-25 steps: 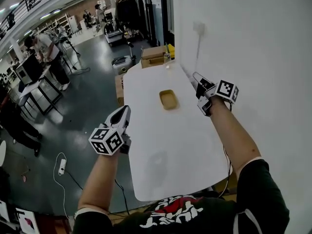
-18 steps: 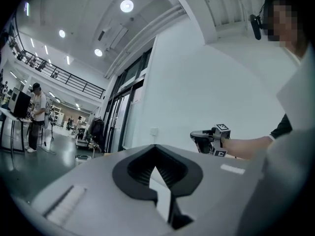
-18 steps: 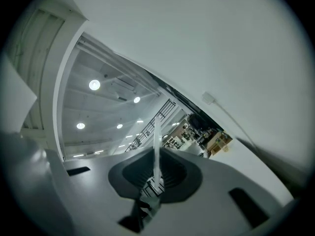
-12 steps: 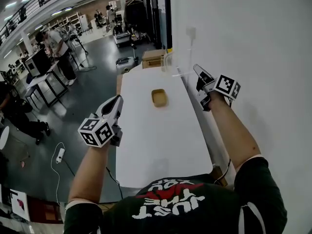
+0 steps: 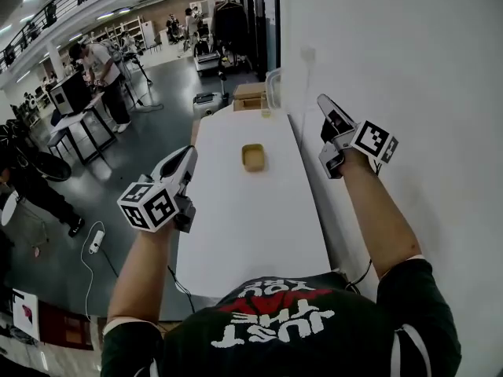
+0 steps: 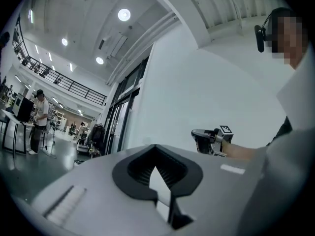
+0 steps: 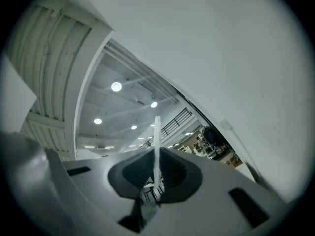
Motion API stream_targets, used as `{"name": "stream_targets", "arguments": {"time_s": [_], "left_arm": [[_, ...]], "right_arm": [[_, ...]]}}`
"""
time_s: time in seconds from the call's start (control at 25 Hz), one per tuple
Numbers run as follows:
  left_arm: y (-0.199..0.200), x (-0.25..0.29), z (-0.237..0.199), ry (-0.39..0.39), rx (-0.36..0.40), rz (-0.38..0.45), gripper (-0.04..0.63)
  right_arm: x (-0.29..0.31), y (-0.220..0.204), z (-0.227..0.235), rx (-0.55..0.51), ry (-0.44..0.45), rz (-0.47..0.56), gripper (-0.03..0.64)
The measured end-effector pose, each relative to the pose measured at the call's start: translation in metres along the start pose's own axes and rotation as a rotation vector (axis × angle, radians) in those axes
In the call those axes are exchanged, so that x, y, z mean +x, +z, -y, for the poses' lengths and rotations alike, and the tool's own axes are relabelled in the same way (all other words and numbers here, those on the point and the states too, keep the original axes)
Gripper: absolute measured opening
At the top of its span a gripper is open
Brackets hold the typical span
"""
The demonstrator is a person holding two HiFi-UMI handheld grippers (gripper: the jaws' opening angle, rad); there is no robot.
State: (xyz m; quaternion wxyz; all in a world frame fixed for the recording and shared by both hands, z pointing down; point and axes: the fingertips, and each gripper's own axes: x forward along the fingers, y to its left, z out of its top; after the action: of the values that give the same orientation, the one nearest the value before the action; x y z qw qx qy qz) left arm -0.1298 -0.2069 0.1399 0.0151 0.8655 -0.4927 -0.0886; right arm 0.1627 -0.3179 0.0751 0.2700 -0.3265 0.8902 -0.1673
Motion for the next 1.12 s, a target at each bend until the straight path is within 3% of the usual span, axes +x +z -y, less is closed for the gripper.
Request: {"name": "stream_targets", "arguments": {"time_s": [0.24, 1.12], "left_arm": [[0.010, 0.002, 0.004, -0.013, 0.014, 0.006, -0.002], [0.010, 0.010, 0.006, -0.044, 0.016, -0.006, -0.002]], "right_arm": [[-0.002, 0.008, -0.010, -0.071, 0.018, 0.043, 0.034], [-0.001, 0.009, -0.019, -0.067, 0.051, 0.068, 0.034]]}}
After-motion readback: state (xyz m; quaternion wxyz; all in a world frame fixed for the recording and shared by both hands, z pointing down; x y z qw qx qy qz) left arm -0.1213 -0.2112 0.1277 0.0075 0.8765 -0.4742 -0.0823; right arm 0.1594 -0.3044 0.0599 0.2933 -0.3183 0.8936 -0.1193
